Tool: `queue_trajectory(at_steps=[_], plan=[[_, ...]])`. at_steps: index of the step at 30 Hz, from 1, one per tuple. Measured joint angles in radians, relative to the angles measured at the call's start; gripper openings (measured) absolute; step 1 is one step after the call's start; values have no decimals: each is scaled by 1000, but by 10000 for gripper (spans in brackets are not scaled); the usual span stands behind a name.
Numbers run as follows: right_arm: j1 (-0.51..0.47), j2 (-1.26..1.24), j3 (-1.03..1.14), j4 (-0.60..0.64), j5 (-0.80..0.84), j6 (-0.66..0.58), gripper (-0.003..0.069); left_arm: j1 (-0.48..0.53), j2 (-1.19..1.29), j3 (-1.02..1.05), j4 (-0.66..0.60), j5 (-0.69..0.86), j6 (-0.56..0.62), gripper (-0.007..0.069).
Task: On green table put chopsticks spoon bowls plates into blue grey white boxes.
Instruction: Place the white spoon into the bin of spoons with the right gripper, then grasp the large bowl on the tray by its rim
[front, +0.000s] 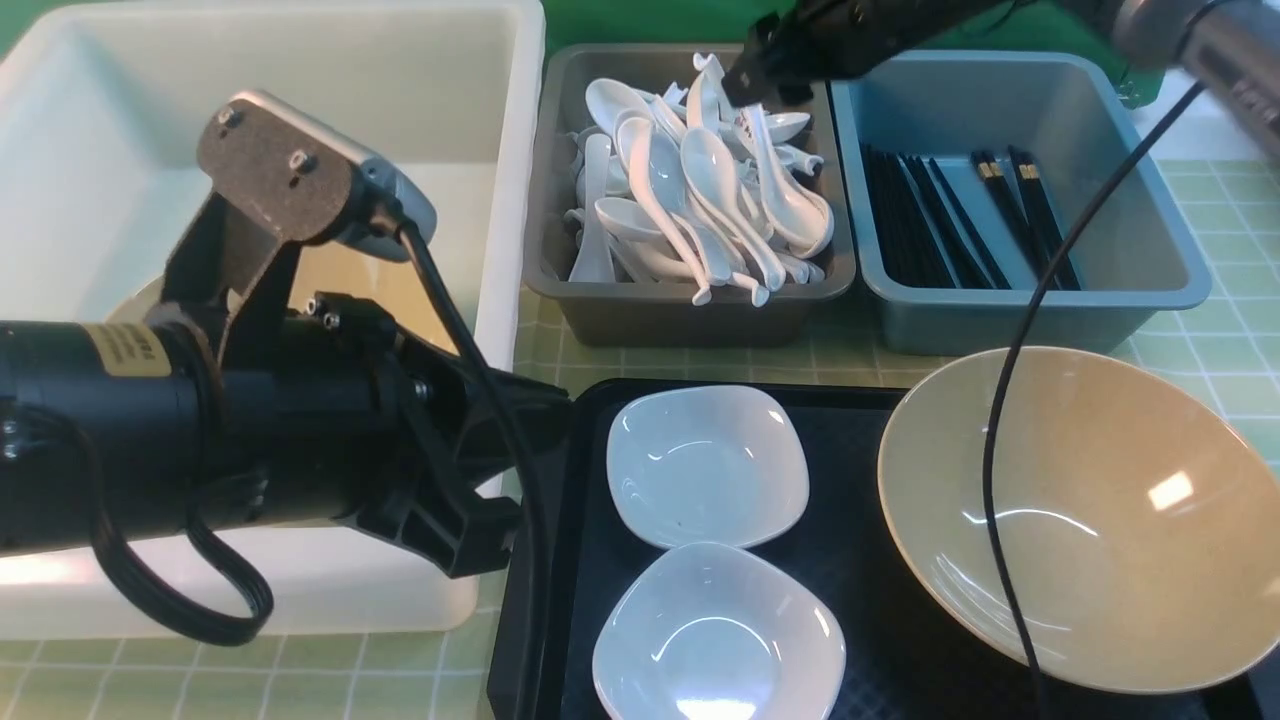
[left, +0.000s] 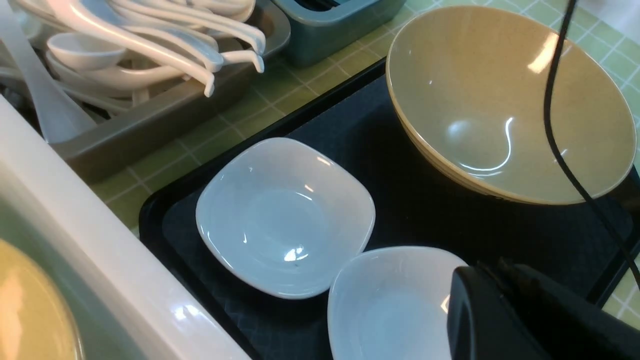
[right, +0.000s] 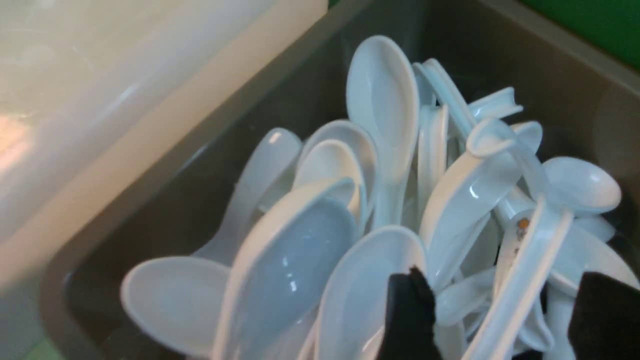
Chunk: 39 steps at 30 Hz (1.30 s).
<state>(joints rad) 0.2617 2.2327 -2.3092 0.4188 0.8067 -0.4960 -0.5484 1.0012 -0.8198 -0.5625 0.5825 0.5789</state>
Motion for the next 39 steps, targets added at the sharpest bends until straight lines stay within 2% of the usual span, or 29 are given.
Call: queue_trajectory(at_steps=[3,8,10,16,22,23,25,26,27,28,30,32,33,35,39], plan=[[-2,-134,1,-1,123,10,460,0,0,0,0,0,-36,-1],[-3,-338,82,0,192,35,464,0,0,0,-2,9,-111,0],[-3,-506,207,2,231,42,464,0,1,-4,-2,20,-153,0],[-3,-868,600,4,337,51,465,0,90,-129,-3,107,-160,7],[-3,-1187,1061,7,284,52,441,-30,315,-290,-21,235,-158,137],[-3,-1198,1076,6,279,52,438,-38,333,-299,-20,243,-158,159],[-3,-1326,1241,7,214,52,377,-104,438,-356,-11,276,-166,255],[-3,-1346,1265,7,204,52,362,-117,455,-356,-10,277,-166,265],[-3,-1416,1349,7,177,52,286,-158,516,-394,8,280,-178,345],[-3,-1424,1358,7,175,52,276,-169,533,-404,13,280,-182,365],[-3,-1497,1459,7,168,65,109,-207,647,-486,34,272,-230,489],[-3,-1511,1485,7,173,73,72,-210,701,-533,38,270,-252,535],[-3,-1522,1513,7,176,76,41,-210,772,-604,40,268,-276,582],[-3,-1526,1532,7,179,78,27,-205,863,-703,42,272,-306,614],[-3,-1527,1534,7,173,78,24,-187,1029,-850,42,323,-376,611]])
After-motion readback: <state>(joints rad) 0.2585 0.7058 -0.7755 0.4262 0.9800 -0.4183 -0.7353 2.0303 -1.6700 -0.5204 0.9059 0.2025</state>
